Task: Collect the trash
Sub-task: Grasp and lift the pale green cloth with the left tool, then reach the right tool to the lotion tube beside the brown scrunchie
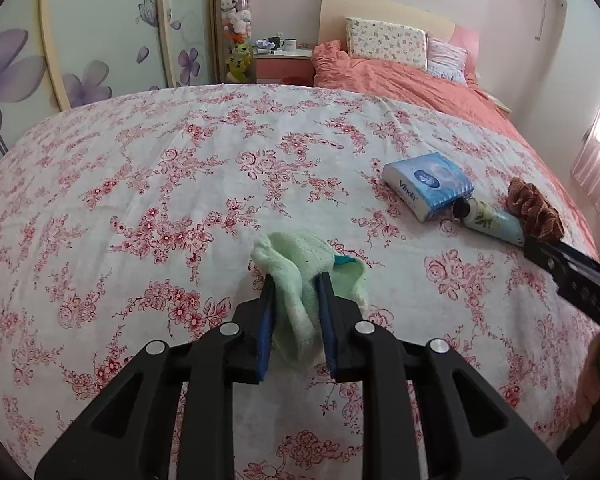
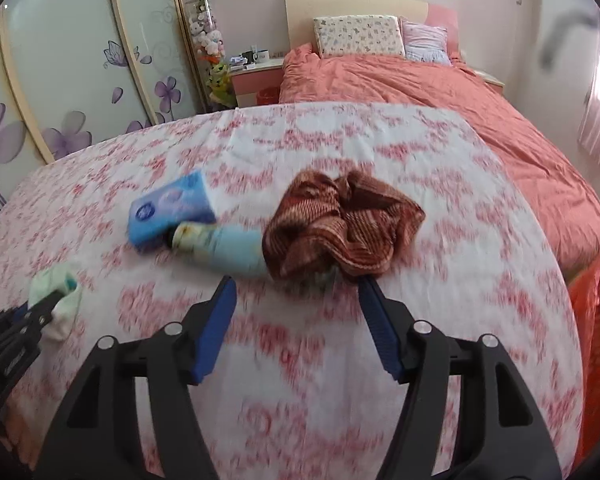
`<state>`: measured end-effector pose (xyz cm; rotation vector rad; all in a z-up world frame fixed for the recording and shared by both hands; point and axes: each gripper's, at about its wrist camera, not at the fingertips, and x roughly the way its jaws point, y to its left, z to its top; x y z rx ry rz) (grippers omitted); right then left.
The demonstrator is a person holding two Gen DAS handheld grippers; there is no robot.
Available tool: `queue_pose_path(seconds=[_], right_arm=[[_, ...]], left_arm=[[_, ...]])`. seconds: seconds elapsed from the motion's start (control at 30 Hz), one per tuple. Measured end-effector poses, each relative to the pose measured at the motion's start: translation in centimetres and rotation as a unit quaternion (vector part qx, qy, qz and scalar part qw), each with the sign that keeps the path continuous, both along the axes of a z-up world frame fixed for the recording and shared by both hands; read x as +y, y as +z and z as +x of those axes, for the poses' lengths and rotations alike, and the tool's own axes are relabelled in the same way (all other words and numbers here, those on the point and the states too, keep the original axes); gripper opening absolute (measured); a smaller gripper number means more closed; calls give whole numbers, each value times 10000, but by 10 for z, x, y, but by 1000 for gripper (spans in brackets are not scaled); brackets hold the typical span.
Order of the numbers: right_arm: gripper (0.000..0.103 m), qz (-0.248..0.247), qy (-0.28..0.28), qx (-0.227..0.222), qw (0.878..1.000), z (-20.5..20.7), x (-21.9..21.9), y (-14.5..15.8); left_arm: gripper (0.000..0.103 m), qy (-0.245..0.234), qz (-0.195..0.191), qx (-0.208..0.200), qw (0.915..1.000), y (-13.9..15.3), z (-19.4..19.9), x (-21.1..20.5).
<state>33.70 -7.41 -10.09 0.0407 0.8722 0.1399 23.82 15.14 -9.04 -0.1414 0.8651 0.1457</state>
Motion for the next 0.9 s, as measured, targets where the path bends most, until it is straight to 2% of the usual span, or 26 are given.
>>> queue_pose_path(seconds=[0.3, 0.37, 0.43, 0.53, 0.67, 0.8, 0.9], right_arm=[[65, 190, 386, 275, 9987, 36, 19, -3], [65, 111, 577, 128, 9982, 32, 25, 0], [67, 38, 534, 18, 9986, 32, 28, 5], [70, 164, 487, 64, 9987, 30, 36, 9], [71, -474, 470, -115, 9977, 36, 64, 5], [71, -433, 336, -75, 9985, 44, 69, 4], [71, -579, 461, 114, 9972, 37, 65, 1]], left_arm=[[22, 14, -114, -9, 9999, -1, 0, 3], [22, 12, -126, -10, 9999, -2, 0, 3], [22, 12, -120, -9, 9999, -2, 0, 3], [22, 10, -88, -1, 10000, -2, 0, 3], [23, 9, -74, 2, 10000, -1, 0, 3], [23, 8, -99, -4, 10000, -1, 1, 3], [23, 7, -118, -8, 9999, -2, 1, 3]])
